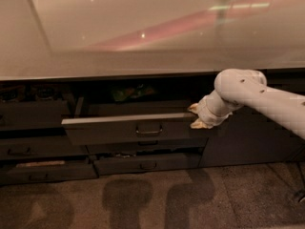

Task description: Open top drawer

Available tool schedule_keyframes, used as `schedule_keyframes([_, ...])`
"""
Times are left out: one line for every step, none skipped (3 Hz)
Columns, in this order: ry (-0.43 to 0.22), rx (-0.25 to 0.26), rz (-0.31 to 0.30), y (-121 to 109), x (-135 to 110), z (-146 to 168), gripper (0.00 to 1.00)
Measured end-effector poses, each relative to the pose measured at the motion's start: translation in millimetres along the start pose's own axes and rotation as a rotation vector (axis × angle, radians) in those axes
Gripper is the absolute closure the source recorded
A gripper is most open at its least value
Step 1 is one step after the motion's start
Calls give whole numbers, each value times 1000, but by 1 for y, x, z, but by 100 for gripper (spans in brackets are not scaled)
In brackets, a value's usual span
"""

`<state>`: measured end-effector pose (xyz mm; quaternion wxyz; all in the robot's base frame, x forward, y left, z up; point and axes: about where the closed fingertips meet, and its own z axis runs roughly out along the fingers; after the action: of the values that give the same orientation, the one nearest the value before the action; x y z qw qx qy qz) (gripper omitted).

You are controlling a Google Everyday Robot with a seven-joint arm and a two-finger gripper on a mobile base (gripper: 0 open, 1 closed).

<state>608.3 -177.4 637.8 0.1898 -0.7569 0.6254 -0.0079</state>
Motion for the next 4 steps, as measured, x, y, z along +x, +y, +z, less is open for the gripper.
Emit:
schedule_keyframes([-1, 6, -5, 0, -2, -4, 100])
schedule_keyframes([-10, -1, -20, 16, -2, -1, 100])
schedule_keyframes([-19, -4, -34, 27, -4, -3, 100])
schedule_keyframes([-19, -4, -34, 27, -4, -3, 100])
